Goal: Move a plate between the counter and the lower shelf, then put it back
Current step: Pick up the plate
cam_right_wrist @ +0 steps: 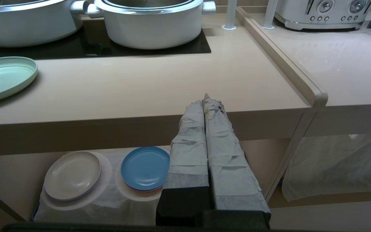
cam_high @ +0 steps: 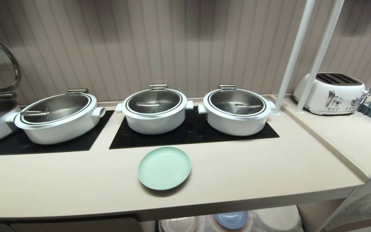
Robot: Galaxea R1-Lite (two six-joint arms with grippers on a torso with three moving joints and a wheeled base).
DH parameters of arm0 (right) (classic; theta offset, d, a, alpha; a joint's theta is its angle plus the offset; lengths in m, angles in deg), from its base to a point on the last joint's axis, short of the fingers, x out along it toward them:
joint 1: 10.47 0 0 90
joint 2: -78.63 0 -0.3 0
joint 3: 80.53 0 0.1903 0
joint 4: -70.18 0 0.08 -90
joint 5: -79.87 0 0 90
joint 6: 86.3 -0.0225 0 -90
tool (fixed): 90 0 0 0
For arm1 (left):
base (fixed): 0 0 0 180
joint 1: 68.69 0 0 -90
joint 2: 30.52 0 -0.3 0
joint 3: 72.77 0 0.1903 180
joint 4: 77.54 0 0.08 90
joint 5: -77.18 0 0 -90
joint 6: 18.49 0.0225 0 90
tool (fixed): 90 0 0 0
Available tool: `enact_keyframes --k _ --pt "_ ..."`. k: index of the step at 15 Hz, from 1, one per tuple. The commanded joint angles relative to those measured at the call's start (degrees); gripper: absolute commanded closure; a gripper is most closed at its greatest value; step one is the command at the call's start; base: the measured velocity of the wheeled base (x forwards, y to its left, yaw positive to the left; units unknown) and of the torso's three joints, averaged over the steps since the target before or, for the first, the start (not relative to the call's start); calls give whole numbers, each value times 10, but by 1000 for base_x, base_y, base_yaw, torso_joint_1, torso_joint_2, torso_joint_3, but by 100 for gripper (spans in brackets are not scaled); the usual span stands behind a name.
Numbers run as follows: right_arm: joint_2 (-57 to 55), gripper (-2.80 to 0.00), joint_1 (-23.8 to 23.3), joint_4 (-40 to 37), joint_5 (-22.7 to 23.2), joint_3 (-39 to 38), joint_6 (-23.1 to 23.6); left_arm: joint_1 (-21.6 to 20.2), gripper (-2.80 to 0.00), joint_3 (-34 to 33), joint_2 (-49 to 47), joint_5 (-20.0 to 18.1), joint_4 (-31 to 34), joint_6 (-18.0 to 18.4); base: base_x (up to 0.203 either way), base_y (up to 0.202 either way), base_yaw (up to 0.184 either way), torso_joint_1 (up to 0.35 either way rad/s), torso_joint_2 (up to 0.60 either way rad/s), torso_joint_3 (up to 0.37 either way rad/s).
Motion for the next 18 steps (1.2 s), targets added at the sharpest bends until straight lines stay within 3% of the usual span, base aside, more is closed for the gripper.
enact_keyframes --k 1,12,14,16,18 --pt "0 0 0 0 0 0 0 0 0 0 -1 0 0 0 0 0 0 0 0 0" --pt "0 0 0 0 0 0 0 0 0 0 -1 -3 0 3 0 0 0 0 0 0" --pt "0 0 0 0 0 0 0 0 0 0 -1 -5 -1 19 0 0 0 0 0 0" --pt "0 0 0 0 0 0 0 0 0 0 -1 -12 -4 74 0 0 0 0 0 0" --pt "0 0 0 0 0 0 0 0 0 0 0 -21 -5 78 0 0 0 0 0 0"
